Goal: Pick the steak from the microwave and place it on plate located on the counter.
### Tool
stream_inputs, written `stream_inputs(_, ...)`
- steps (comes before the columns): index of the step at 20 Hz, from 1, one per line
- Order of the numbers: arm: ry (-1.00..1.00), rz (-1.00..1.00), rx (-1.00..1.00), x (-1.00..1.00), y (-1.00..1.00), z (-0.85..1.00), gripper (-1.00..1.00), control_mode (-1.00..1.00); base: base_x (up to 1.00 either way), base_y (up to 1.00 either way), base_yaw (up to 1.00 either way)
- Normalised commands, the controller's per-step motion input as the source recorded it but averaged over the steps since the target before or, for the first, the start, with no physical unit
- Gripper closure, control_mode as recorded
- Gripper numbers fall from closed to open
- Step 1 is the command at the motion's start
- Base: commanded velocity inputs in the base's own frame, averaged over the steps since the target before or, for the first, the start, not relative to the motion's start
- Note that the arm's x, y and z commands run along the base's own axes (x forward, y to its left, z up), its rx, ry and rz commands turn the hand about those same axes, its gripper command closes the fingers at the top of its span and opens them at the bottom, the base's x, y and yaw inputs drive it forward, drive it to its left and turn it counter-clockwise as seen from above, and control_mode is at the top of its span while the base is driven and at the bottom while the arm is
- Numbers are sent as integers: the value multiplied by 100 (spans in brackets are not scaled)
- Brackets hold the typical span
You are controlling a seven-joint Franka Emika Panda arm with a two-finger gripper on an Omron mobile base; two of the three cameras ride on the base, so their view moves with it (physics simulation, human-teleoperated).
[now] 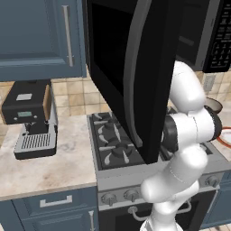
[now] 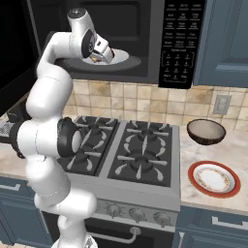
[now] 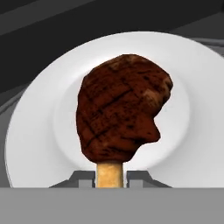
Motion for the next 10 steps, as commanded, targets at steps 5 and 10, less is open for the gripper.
stream_inputs(5, 0, 9, 0, -29, -11, -35, 100, -100, 0, 0, 0)
stream_inputs(10, 0, 9, 0, -14, -3, -25, 100, -100, 0, 0, 0)
